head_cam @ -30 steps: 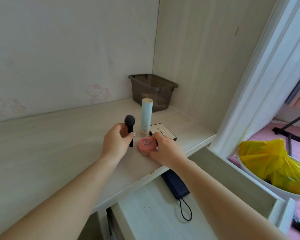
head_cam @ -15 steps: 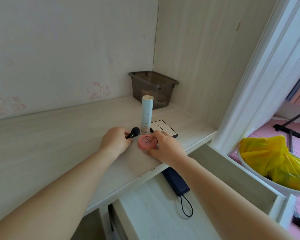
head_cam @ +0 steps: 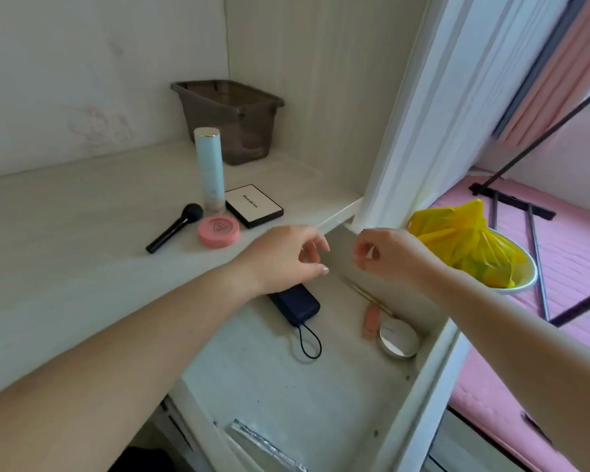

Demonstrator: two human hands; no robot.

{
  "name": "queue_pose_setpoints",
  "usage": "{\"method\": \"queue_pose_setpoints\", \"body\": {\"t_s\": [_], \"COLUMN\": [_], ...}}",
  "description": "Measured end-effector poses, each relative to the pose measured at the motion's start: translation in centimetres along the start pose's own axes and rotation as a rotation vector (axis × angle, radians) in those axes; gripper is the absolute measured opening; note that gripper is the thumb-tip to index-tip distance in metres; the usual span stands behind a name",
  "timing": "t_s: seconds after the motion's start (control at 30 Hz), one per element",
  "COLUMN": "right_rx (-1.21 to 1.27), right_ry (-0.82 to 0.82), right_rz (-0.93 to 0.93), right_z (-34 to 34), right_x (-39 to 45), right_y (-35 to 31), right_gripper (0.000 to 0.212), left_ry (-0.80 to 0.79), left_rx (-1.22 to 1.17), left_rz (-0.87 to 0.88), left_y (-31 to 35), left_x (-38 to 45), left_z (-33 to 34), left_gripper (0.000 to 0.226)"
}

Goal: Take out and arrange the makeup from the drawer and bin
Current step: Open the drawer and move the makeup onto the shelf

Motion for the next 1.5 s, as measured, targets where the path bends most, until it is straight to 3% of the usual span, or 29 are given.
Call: {"method": "queue_pose_setpoints", "body": {"t_s": [0.13,0.2,0.3,0.43,0.6,0.77,0.93,1.03,1.17,1.33,1.5], "right_rx": [-0.236,-0.304,-0.394,-0.452,-0.427,-0.432,-0.425,-0.388,-0.234,-0.035,0.345], "right_ry": [-0.314,-0.456,-0.632,-0.743,-0.877,-0.860,-0.771,-0.750,-0.645,-0.449,-0.300], "right_rz": [0.108,0.167,0.235,0.263,0.262,0.203,0.191,0.200,0.204,0.302,0.458], "right_z": [2.5,4.1,6.1,6.9,8.9,9.8,9.8,9.5,7.6,5.0,2.2], "right_x": [-3.0,-3.9,-4.9,-4.8,-4.5,-4.1,-3.6,-3.6,-3.5,-3.4,-3.2], "right_y": [4.7,5.7,6.7,8.0,9.0,9.5,9.8,10.3,9.5,8.4,5.0], "right_gripper": [0.008,0.027,0.049,0.049,0.048,0.052,0.074,0.064,0.051,0.056,0.043], "left_ry": [-0.237,-0.276,-0.280,-0.275,-0.227,-0.155,-0.130,-0.154,-0.172,0.008,0.197], "left_rx": [0.023,0.057,0.064,0.125,0.205,0.188,0.147,0.148,0.060,-0.157,-0.283], "left_rz": [-0.028,-0.067,-0.168,-0.219,-0.230,-0.253,-0.239,-0.198,-0.307,-0.355,-0.371], "left_y": [1.2,0.8,-0.6,-1.8,-1.7,-1.7,-2.4,-2.5,-2.7,-1.8,-0.8], "left_x": [1.1,1.7,2.2,2.5,3.0,3.2,3.7,3.6,3.3,2.9,1.1], "left_z": [7.9,11.3,15.3,19.7,23.4,24.7,24.7,24.2,22.6,16.7,8.6], "left_gripper": [0.031,0.034,0.038,0.041,0.029,0.029,0.029,0.025,0.023,0.018,0.033]}}
Point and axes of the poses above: each hand's wrist, its own x-axis towards the middle knuckle, its own z-axis out of the palm, y = z × x, the point moved 2 cm from there along x, towards the middle knuckle, and after that the axes turned 13 degrees about y, right-handed, at the moved point
